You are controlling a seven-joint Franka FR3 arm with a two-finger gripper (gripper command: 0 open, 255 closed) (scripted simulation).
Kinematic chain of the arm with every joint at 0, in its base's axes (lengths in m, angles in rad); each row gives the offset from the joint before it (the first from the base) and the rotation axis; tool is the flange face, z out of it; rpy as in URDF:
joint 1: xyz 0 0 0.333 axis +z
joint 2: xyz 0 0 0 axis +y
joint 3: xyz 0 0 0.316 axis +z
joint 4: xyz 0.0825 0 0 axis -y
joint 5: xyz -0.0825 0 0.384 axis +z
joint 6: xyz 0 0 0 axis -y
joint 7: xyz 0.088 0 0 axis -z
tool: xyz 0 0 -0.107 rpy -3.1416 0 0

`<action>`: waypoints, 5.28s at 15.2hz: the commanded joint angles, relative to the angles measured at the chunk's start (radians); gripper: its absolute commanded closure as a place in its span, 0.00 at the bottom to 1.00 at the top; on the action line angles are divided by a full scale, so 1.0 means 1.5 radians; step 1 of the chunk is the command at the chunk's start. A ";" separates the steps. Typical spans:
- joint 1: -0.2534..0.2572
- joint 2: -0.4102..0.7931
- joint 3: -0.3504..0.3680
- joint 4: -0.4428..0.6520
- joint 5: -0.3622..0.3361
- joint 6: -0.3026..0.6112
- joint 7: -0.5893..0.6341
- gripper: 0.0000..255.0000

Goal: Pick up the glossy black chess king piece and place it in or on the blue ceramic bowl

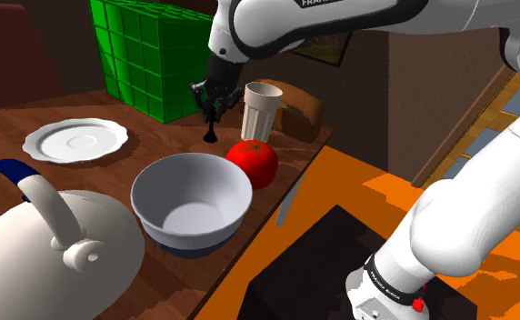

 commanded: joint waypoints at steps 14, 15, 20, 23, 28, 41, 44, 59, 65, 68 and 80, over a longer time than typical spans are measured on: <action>-0.002 -0.011 -0.004 0.124 0.004 -0.136 -0.006 1.00; -0.002 -0.011 -0.004 0.134 0.004 -0.145 -0.006 1.00; -0.002 -0.005 -0.004 0.185 0.002 -0.190 -0.006 1.00; -0.003 0.000 -0.004 0.218 0.001 -0.218 -0.005 1.00; 0.009 -0.021 0.009 0.220 0.004 -0.241 0.018 1.00; 0.081 -0.134 0.114 0.150 0.034 -0.277 0.188 1.00; 0.096 -0.145 0.144 0.153 0.040 -0.289 0.232 1.00; 0.115 -0.175 0.169 0.019 0.057 -0.182 0.262 1.00; 0.117 -0.178 0.172 -0.019 0.060 -0.147 0.263 1.00; 0.117 -0.178 0.172 -0.019 0.060 -0.147 0.263 1.00; 0.117 -0.186 0.164 0.059 0.060 -0.232 0.262 0.00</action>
